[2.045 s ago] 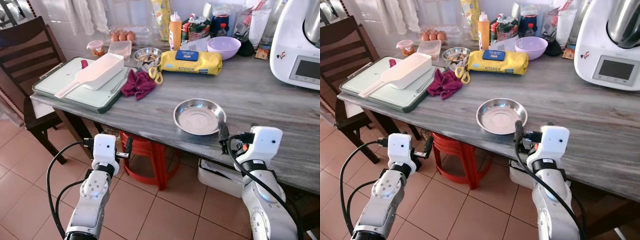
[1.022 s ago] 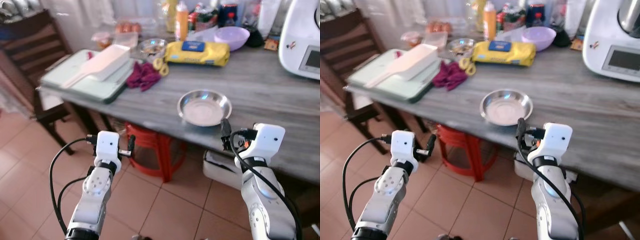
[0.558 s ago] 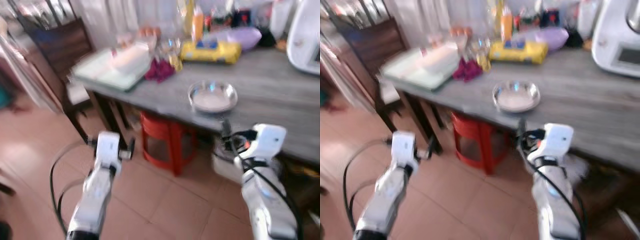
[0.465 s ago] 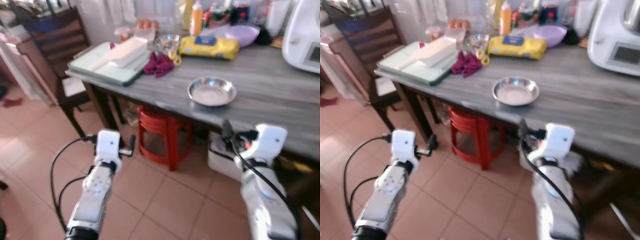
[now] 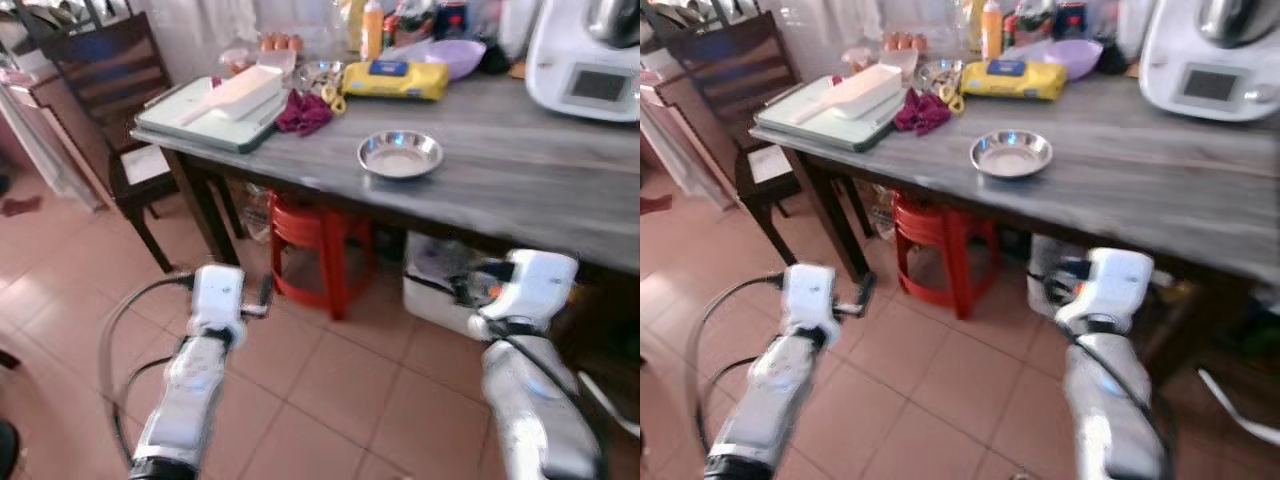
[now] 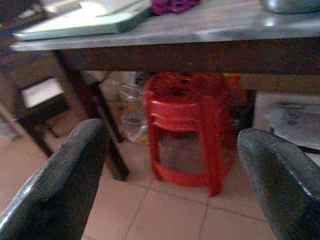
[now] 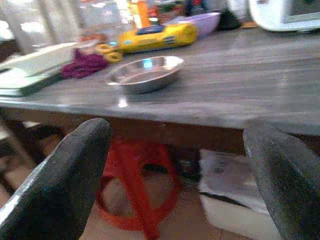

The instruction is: Setting the table

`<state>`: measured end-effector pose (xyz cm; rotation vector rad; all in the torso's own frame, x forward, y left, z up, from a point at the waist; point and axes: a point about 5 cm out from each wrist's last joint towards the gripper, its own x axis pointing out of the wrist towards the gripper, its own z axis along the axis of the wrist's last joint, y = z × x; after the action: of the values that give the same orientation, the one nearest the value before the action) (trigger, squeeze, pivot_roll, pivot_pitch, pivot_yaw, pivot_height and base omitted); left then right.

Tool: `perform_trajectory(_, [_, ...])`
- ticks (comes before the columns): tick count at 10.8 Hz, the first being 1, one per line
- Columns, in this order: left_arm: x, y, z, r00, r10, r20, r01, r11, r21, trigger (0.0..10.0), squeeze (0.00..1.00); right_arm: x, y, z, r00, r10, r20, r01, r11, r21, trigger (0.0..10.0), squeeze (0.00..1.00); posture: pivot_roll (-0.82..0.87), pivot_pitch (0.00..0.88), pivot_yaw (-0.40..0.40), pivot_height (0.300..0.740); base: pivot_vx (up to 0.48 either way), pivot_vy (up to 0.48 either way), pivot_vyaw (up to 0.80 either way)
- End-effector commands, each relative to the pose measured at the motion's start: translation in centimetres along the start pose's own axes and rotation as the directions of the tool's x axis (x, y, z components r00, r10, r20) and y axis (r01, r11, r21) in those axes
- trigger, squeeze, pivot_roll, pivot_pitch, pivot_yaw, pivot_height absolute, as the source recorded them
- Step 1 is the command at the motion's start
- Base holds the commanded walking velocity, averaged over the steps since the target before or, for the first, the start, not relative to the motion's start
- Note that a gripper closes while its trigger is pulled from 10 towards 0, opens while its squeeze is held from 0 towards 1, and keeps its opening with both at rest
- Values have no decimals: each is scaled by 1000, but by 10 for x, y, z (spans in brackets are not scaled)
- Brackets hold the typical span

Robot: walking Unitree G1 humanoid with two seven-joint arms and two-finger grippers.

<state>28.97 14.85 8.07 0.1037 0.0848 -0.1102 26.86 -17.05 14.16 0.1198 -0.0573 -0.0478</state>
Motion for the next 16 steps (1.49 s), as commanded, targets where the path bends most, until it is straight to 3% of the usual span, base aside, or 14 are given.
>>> perform_trajectory(1, [0,1,0,1000,8,-4,-8,1000,2,10000,0,2,1,0,1000,15,-5,-15,1000,0,10000,0,-93,59,118,740,-251,0,0])
perform_trajectory(6, [2,-1,-1,1000,-10,-6,10,1000,13,10000,0,5,1,0,1000,1,0,-1,1000,3,10000,0,-87,57,121,740,-255,0,0])
perform_trajectory(9, [2,-2,1,1000,-19,8,19,1000,16,10000,0,8,-1,1,1000,-18,8,18,1000,-14,10000,0,-87,57,122,740,0,0,0])
perform_trajectory(10, [2,-3,4,999,-29,26,29,1000,10,10000,0,7,-1,5,999,-19,35,20,999,-34,10000,0,-91,63,124,740,0,0,0])
perform_trajectory(11, [3,0,17,995,-6,103,8,1000,-18,10000,0,4,1,18,993,9,114,0,997,-76,10000,0,-94,65,124,740,0,0,0])
perform_trajectory(13, [3,13,35,974,95,205,-82,994,-73,10000,0,-1,-2,26,986,-10,167,34,990,-137,10000,0,-95,64,123,740,0,0,0])
perform_trajectory(14, [2,16,36,968,133,211,-119,990,-80,10000,0,-3,-4,25,985,-34,170,57,989,-137,10000,0,-95,62,123,740,0,0,0])
perform_trajectory(16, [0,12,31,972,99,212,-77,991,-110,10000,0,-7,-6,25,981,-40,188,73,983,-168,10000,0,-97,59,123,740,0,0,0])
